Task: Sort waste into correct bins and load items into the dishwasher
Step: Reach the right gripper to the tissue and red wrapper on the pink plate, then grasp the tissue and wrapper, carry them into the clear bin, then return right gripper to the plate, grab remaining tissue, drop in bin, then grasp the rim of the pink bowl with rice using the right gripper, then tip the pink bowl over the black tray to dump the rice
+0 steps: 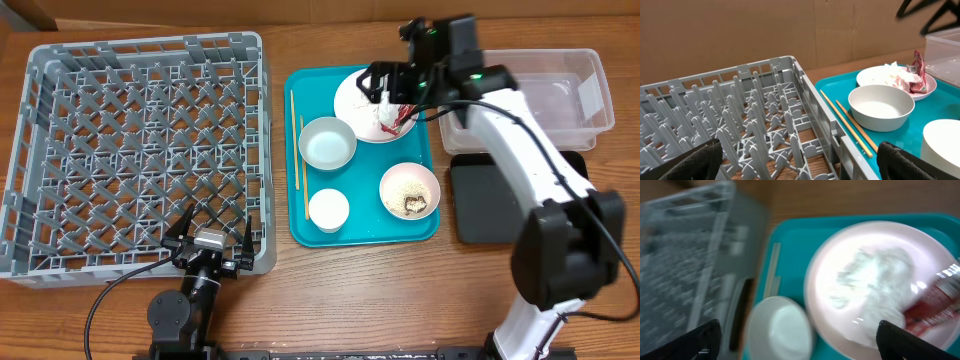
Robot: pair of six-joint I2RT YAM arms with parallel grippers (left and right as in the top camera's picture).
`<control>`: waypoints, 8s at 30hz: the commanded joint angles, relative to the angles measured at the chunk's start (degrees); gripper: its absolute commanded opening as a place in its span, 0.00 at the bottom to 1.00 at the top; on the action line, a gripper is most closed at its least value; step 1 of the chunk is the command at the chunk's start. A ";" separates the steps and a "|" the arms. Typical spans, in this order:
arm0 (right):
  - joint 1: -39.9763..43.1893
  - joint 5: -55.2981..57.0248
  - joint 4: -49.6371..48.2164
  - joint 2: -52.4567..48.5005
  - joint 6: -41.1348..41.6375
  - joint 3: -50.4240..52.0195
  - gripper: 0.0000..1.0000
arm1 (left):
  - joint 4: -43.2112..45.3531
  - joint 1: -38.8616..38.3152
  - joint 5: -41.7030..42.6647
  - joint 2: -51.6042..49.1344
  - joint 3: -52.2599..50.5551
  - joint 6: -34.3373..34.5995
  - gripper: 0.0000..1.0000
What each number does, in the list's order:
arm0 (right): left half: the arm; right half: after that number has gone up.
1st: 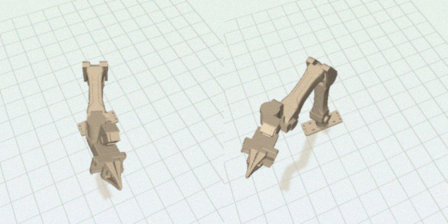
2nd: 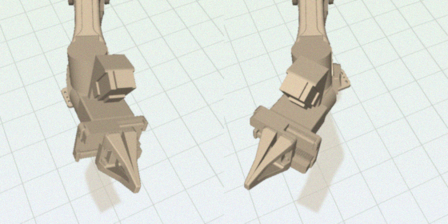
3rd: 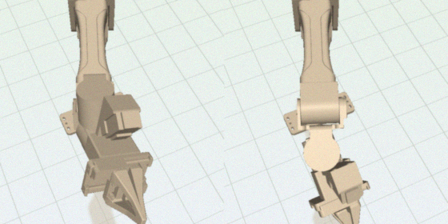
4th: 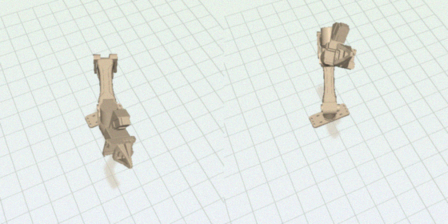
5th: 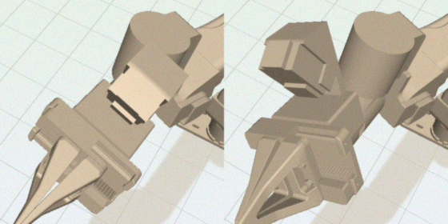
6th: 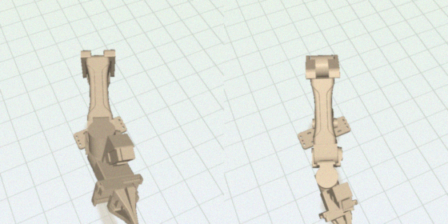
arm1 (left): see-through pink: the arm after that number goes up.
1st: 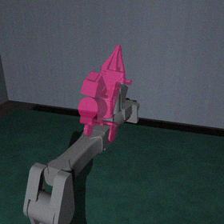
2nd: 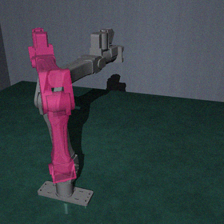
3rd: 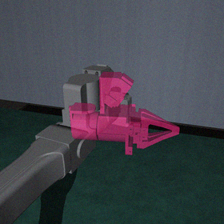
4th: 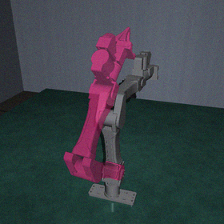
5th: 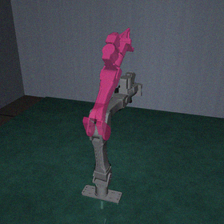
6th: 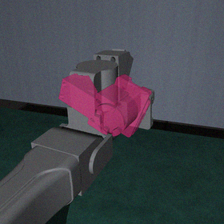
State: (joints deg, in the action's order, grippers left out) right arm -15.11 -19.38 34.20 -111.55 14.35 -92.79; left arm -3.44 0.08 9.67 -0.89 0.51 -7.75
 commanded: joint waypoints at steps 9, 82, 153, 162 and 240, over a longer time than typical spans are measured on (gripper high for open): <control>-9.09 38.95 -3.96 -9.92 22.18 -1.73 0.96 | -0.13 -0.09 0.00 0.61 -0.24 -1.05 1.00; 15.76 31.95 15.65 -0.11 16.94 -8.50 0.79 | -0.13 -0.09 0.00 0.61 -0.24 -1.05 1.00; 14.12 28.26 34.99 -7.67 17.40 -21.51 0.04 | -0.13 -0.09 0.00 0.57 -0.24 -1.05 1.00; 14.53 25.99 32.68 -6.80 14.95 -20.09 0.76 | -0.13 -0.09 0.00 0.57 -0.24 -1.05 1.00; 32.63 -38.71 34.77 21.75 -31.23 22.03 0.04 | -0.13 -0.09 0.00 0.57 -0.24 -1.05 1.00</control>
State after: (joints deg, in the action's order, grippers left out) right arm 13.96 -44.45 69.52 -91.00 -8.84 -74.39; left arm -3.46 0.08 9.67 -0.86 0.51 -7.75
